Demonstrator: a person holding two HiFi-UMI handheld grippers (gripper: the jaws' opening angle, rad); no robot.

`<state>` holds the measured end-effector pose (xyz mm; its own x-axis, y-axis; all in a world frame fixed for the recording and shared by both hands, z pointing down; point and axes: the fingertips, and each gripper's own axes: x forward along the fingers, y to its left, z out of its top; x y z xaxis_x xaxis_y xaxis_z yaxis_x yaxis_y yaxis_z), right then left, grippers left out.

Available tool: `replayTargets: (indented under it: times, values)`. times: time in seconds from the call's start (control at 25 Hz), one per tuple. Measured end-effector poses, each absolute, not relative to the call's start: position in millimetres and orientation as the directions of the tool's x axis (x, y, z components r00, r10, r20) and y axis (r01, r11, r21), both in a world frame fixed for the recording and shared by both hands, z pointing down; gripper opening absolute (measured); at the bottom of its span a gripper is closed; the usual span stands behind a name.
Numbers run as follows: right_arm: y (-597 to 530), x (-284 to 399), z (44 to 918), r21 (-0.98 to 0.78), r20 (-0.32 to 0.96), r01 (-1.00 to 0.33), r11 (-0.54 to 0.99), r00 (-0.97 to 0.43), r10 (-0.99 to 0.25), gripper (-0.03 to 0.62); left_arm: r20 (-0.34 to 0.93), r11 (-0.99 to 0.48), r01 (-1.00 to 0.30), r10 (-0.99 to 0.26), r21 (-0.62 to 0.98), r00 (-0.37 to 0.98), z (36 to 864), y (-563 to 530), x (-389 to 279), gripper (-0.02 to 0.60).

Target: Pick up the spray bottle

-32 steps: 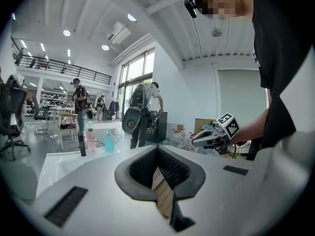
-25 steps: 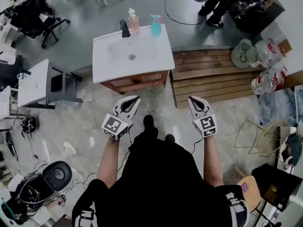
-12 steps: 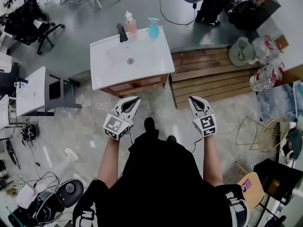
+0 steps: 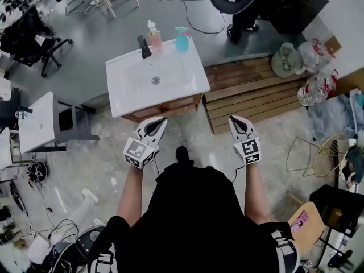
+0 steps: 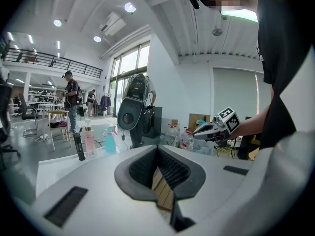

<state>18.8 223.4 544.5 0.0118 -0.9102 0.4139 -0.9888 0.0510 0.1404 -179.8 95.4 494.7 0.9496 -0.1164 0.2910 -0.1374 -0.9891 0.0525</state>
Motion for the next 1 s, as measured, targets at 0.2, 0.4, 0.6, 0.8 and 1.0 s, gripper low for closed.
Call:
replayTargets:
  times: [0.2,0.4,0.6,0.8,1.0]
  values:
    - [213,14,549,0.135,0.416,-0.991,0.027,0.032,-0.909,0.017,0.290,-0.992,-0.114,-0.096,0.048,0.952,495,79,-178,0.021]
    - [193,9,547,0.138,0.405,-0.990,0.018,0.040,-0.913,0.017,0.294,-0.994,-0.106,-0.089,0.041,0.952,496,63,-184,0.020]
    - [175,2,547,0.139,0.399,-0.990,0.023,0.034,-0.916,0.017,0.294,-0.993,-0.115,-0.100,0.033,0.951,495,46,-193,0.021]
    - [160,-8,545,0.149,0.395,-0.989,0.025,0.036,-0.918,0.017,0.291,-0.992,-0.119,-0.104,0.033,0.951,494,33,-205,0.021]
    - [153,-19,545,0.151,0.399,-0.988,0.025,0.037,-0.916,0.017,0.288,-0.992,-0.118,-0.102,0.040,0.952,497,23,-213,0.020]
